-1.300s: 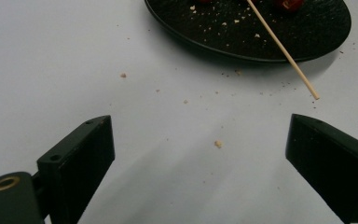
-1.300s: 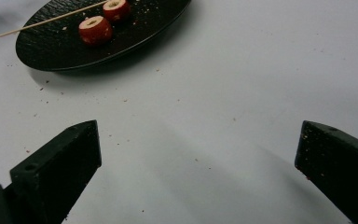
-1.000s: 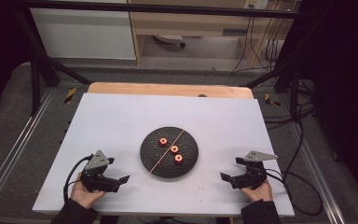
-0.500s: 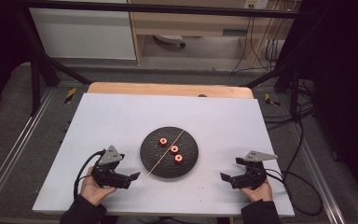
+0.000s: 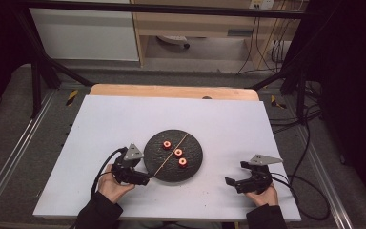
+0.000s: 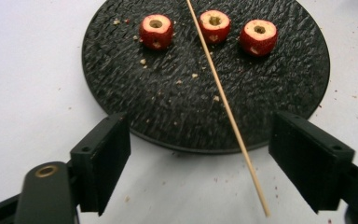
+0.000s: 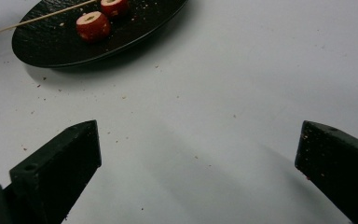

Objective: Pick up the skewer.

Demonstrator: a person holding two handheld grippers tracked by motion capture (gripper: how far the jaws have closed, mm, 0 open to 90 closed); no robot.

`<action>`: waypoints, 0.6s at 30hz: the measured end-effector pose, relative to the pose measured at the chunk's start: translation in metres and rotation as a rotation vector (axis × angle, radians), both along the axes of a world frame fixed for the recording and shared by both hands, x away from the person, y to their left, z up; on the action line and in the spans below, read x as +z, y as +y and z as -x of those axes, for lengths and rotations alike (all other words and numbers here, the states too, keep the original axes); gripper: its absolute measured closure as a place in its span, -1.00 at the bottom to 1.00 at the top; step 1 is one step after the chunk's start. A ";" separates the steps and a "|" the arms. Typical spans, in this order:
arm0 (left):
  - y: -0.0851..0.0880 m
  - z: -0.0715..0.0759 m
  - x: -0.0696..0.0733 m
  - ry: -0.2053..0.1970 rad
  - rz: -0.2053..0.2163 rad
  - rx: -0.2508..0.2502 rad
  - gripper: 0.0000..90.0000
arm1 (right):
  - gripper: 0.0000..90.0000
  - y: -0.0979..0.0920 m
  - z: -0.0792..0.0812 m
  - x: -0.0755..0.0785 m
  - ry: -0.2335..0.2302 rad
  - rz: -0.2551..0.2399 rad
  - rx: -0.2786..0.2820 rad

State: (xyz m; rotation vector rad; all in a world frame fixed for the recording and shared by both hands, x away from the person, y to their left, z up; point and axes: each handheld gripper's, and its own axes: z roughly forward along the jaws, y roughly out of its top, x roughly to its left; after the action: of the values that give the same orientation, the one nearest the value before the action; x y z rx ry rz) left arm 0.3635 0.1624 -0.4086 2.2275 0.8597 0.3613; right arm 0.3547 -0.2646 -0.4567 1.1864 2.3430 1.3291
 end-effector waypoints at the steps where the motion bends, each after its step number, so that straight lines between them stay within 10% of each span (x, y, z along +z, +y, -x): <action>1: -0.003 -0.001 0.000 0.005 -0.002 0.000 -0.48 | -0.98 0.000 0.000 0.000 0.000 0.000 -0.001; 18: -0.040 -0.012 -0.005 0.015 -0.069 0.013 0.01 | -0.98 0.000 0.000 -0.001 0.002 -0.003 0.005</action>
State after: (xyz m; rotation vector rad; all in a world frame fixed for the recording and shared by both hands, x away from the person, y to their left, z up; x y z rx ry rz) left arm 0.3755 0.1221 -0.4136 2.2917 0.8819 0.3866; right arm 0.3549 -0.2642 -0.4572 1.1834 2.3479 1.3342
